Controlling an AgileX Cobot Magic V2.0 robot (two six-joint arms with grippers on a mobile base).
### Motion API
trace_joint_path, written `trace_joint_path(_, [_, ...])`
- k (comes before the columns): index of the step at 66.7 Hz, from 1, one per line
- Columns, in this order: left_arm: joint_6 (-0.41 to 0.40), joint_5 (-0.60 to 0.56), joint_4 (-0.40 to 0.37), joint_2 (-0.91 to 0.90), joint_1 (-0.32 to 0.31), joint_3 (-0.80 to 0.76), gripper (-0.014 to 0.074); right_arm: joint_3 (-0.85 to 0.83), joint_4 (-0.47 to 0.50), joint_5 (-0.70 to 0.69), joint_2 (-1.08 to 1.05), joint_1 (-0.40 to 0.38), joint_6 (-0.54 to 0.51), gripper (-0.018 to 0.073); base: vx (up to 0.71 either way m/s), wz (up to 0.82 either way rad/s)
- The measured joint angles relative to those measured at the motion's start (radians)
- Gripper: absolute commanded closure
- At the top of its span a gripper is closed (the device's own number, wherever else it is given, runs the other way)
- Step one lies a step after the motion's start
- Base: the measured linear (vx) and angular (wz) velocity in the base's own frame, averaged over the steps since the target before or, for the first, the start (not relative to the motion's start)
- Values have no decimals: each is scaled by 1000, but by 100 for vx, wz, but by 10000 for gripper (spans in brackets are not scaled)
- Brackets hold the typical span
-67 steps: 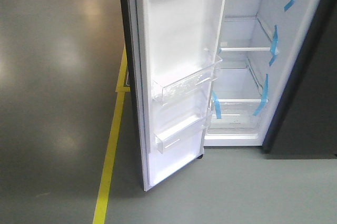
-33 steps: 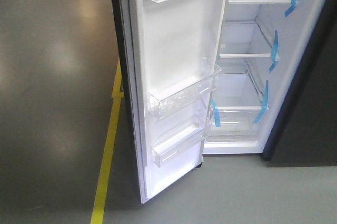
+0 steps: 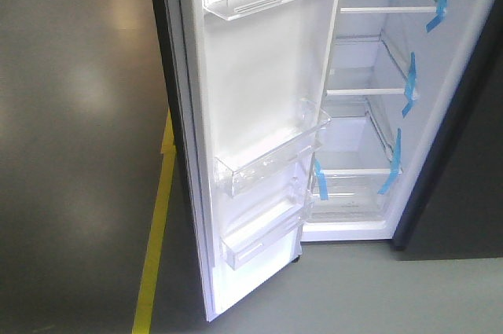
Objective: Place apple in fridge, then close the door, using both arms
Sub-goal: 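Move in beside the door, bringing the apple toward the upper bin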
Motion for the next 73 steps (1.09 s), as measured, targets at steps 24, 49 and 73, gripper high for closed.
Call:
trace_joint_path(24, [0, 0, 0, 0, 0, 0, 602, 0, 0, 0, 0, 0, 0, 384, 8, -1])
trace_joint_path(49, [0, 0, 0, 0, 0, 0, 602, 0, 0, 0, 0, 0, 0, 384, 6, 1])
trace_joint_path(73, [0, 0, 0, 0, 0, 0, 602, 0, 0, 0, 0, 0, 0, 384, 5, 1])
